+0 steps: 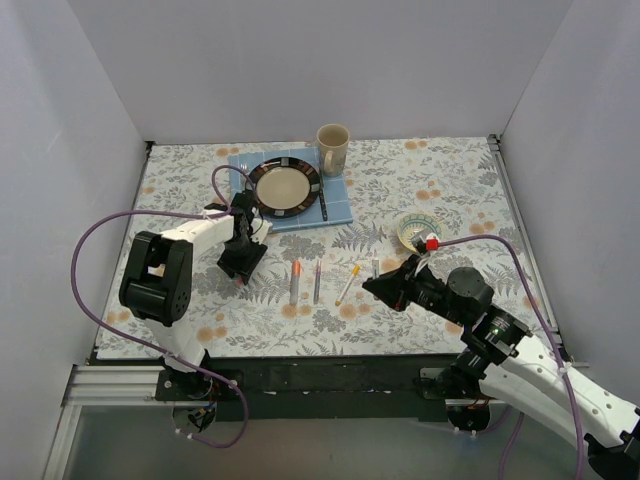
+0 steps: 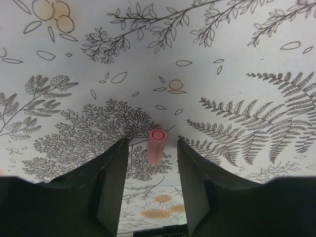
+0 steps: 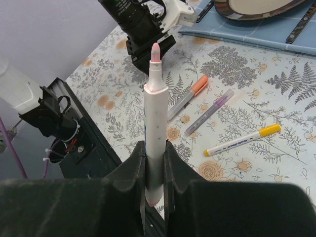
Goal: Insert the pens into the pen caps
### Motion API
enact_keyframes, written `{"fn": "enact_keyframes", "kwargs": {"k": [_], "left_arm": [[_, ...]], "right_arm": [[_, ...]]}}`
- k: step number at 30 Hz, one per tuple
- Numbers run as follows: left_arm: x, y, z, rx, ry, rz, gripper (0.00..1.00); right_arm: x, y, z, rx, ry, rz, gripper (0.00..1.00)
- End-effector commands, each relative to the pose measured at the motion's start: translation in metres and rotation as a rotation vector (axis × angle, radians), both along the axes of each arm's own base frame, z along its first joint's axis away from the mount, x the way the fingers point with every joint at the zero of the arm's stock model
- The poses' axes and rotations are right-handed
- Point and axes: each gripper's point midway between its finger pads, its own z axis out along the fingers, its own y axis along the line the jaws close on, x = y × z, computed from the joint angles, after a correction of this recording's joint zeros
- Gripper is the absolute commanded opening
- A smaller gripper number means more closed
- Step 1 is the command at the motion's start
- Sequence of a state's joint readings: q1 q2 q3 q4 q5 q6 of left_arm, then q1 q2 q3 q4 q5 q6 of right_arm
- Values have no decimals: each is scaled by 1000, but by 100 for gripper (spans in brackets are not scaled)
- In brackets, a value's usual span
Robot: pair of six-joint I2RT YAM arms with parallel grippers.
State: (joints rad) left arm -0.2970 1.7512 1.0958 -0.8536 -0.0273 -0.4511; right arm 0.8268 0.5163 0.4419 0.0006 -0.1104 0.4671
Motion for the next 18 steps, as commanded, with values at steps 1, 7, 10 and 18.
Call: {"fn": "enact_keyframes", "kwargs": {"k": [1,7,10,18], "left_arm": [[0,-1,-5,9,-20,-13,40],[-10,-8,-16,-18,22,-8,29],[-16,-21,-19,-66,42,1,11],[-4,-65,31,-314,-116,76,0]], "right_arm": [[-1,0,26,60,-58,3,1],[-2,-3,29,60,-69,-5,1],[-2,-4,29,61,-71,-10,1],[0,8,19,69,-25,20,1]]}}
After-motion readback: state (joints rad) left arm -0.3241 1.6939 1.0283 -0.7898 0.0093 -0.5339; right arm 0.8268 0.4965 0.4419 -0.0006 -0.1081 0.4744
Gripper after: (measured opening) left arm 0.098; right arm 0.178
